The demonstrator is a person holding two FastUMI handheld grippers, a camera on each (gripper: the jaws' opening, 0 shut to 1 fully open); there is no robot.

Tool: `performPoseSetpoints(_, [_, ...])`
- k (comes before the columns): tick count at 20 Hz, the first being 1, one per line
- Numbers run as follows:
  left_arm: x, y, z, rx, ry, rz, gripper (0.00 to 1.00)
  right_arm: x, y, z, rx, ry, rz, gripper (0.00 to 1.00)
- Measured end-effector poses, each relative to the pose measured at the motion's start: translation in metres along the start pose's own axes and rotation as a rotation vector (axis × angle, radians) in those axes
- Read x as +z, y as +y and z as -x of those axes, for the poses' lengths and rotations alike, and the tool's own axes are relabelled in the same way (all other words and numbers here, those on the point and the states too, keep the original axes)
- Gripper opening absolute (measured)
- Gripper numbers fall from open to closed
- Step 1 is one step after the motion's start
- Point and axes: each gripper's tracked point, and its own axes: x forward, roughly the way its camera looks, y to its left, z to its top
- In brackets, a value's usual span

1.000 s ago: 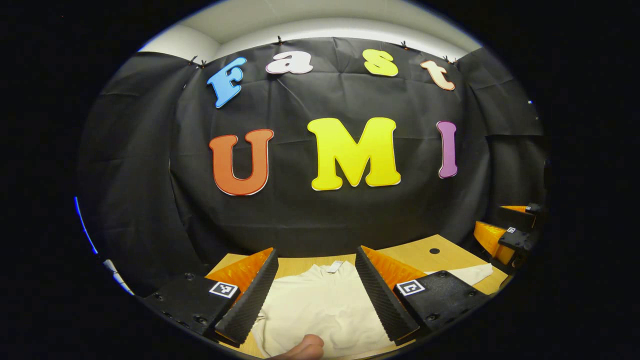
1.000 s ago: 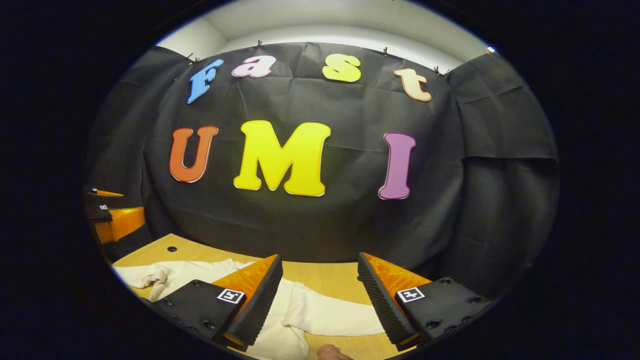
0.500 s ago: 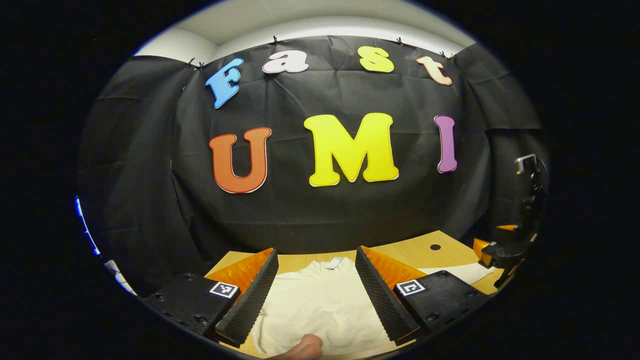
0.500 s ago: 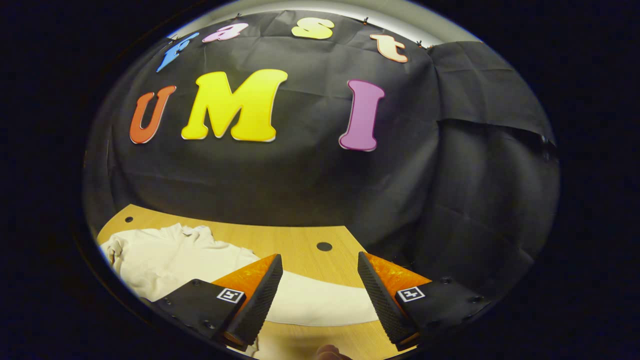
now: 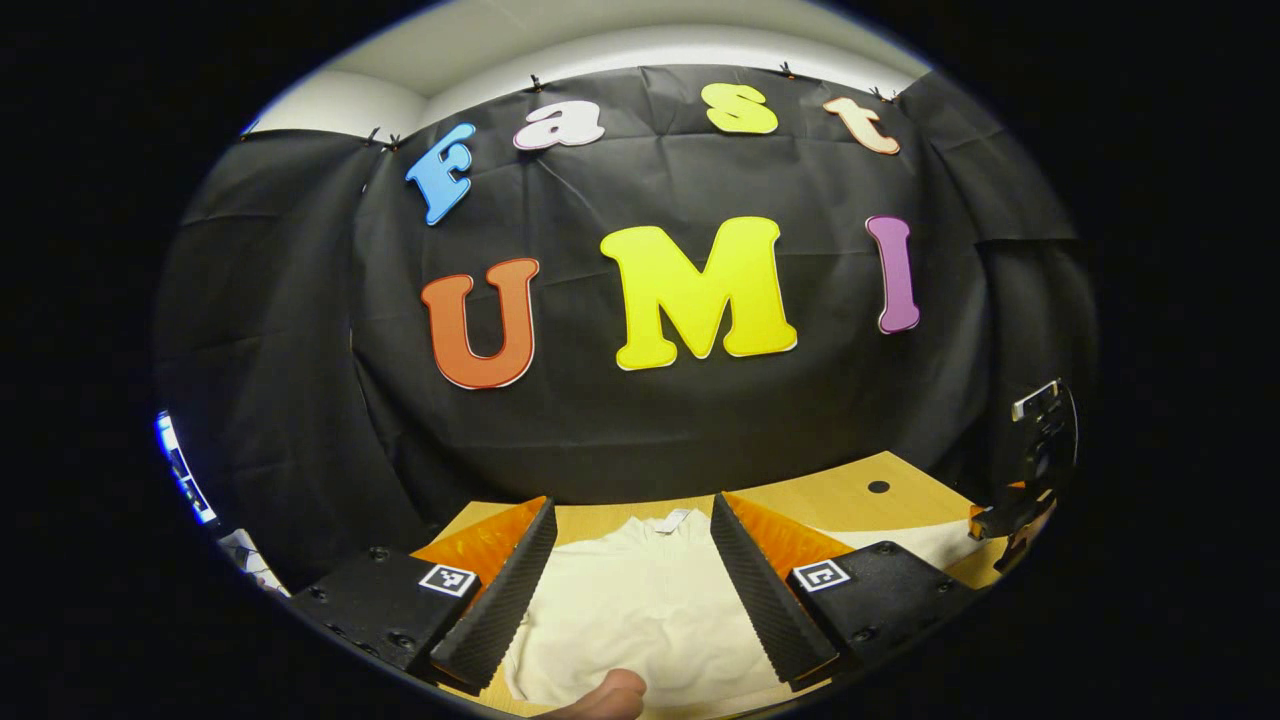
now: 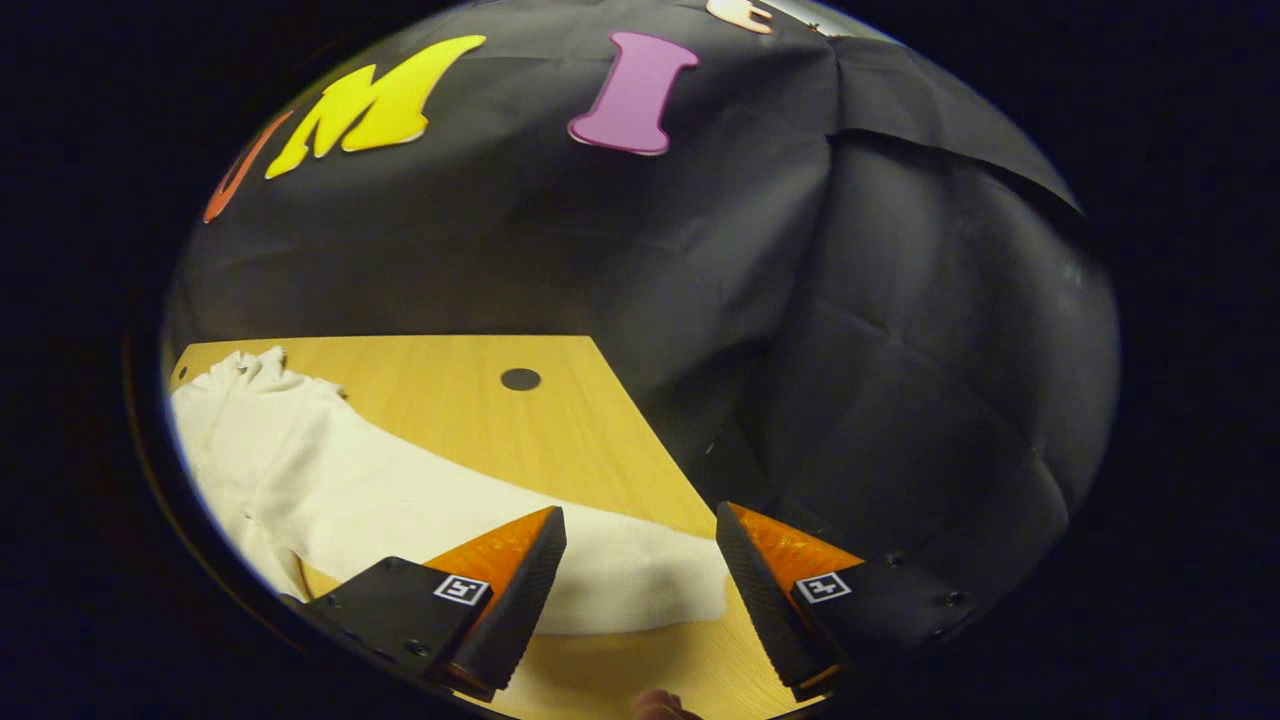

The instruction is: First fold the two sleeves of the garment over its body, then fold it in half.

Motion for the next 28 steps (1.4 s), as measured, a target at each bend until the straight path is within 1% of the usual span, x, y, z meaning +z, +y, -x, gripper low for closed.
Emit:
performPoseSetpoints(2, [-0.002,0.001,0.000,0.012,0.011,0.008,0.99,-0.012,-0.012,-0.023,-0.030,0.057,-0.013,0.94])
performPoseSetpoints(3, [-0.002,0.002,0.001,0.021,0.013,0.007,0.99,-0.019,-0.014,-0.030,-0.027,0.089,-0.027,0.95])
performPoseSetpoints(4, [-0.004,0.004,0.001,0.032,0.017,0.006,0.99,-0.030,-0.017,-0.033,-0.029,0.132,-0.034,0.94])
performPoseSetpoints(6, [-0.008,0.011,0.004,0.049,0.027,0.018,0.99,-0.043,-0.014,-0.037,-0.016,0.216,-0.048,0.94])
performPoseSetpoints(7, [-0.009,0.014,0.004,0.055,0.031,0.027,0.99,-0.048,-0.010,-0.041,0.004,0.248,-0.056,0.93])
performPoseSetpoints(9, [-0.010,0.020,0.003,0.067,0.037,0.033,0.99,-0.065,-0.012,-0.046,0.005,0.334,-0.065,0.94])
performPoseSetpoints(12, [-0.010,0.028,-0.001,0.080,0.040,0.029,0.99,-0.078,-0.013,-0.050,0.017,0.431,-0.130,0.93])
performPoseSetpoints(13, [-0.013,0.031,-0.001,0.084,0.045,0.032,0.99,-0.080,-0.013,-0.052,0.028,0.462,-0.151,0.94])
performPoseSetpoints(15, [-0.018,0.037,-0.004,0.092,0.059,0.040,0.99,-0.080,-0.006,-0.048,0.072,0.520,-0.187,0.91])
performPoseSetpoints(16, [-0.021,0.040,-0.006,0.103,0.067,0.039,0.99,-0.082,-0.003,-0.050,0.083,0.543,-0.191,0.87])
performPoseSetpoints(17, [-0.023,0.042,-0.005,0.109,0.073,0.040,0.99,-0.082,-0.002,-0.051,0.100,0.554,-0.199,0.75])
performPoseSetpoints(18, [-0.025,0.045,-0.005,0.112,0.075,0.043,0.99,-0.080,0.002,-0.050,0.106,0.567,-0.210,0.74])
performPoseSetpoints(19, [-0.027,0.047,-0.004,0.115,0.078,0.045,0.99,-0.079,0.003,-0.050,0.108,0.572,-0.209,0.60])
performPoseSetpoints(20, [-0.030,0.050,-0.005,0.117,0.084,0.047,0.99,-0.079,0.007,-0.049,0.123,0.572,-0.210,0.55])
performPoseSetpoints(22, [-0.037,0.054,-0.004,0.123,0.096,0.042,0.99,-0.077,0.012,-0.049,0.109,0.580,-0.203,0.33])
performPoseSetpoints(23, [-0.042,0.057,-0.004,0.126,0.106,0.038,0.99,-0.076,0.013,-0.049,0.103,0.578,-0.191,0.17])
performPoseSetpoints(24, [-0.047,0.060,-0.005,0.128,0.119,0.032,0.99,-0.074,0.012,-0.048,0.098,0.571,-0.182,0.15])
performPoseSetpoints(25, [-0.051,0.062,-0.004,0.131,0.128,0.027,0.99,-0.069,0.011,-0.047,0.093,0.561,-0.187,0.07])
performPoseSetpoints(27, [-0.056,0.066,-0.002,0.134,0.134,0.029,0.99,-0.061,0.010,-0.048,0.102,0.529,-0.189,0.07])
performPoseSetpoints(28, [-0.057,0.068,-0.002,0.130,0.133,0.036,0.99,-0.054,0.008,-0.042,0.094,0.525,-0.185,0.07])
